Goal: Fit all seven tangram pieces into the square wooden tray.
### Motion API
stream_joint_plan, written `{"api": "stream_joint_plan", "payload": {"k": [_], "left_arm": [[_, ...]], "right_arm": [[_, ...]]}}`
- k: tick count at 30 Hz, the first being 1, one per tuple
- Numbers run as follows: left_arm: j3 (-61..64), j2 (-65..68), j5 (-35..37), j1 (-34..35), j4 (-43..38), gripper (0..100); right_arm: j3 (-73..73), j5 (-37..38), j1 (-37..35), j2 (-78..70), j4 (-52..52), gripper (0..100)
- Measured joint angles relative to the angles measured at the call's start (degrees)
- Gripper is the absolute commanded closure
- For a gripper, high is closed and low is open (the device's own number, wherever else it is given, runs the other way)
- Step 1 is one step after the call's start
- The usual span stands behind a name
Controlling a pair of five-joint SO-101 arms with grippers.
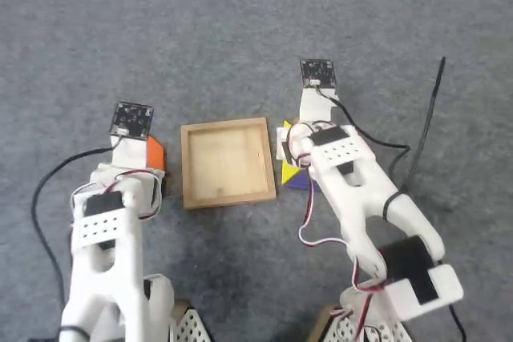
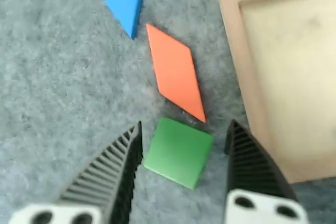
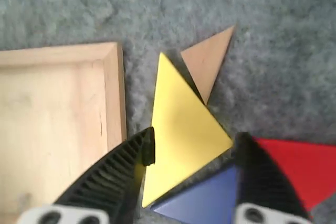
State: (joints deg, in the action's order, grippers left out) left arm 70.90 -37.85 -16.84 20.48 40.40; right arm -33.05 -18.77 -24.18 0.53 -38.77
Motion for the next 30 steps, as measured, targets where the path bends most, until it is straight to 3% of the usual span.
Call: {"api": "stream_joint_plan", "payload": {"k": [14,30], "left_arm": [[-2.3,7.2,-2.2,-0.1,0.0,75],[-2.3,7.2,-6.1,1.3,1.8,75]], "right_arm": [[18.5,-0.5,-1.7,-20.9,-6.9,64.1],[23.5,-0.5,-1.7,-23.6,-15.5,64.1]]}}
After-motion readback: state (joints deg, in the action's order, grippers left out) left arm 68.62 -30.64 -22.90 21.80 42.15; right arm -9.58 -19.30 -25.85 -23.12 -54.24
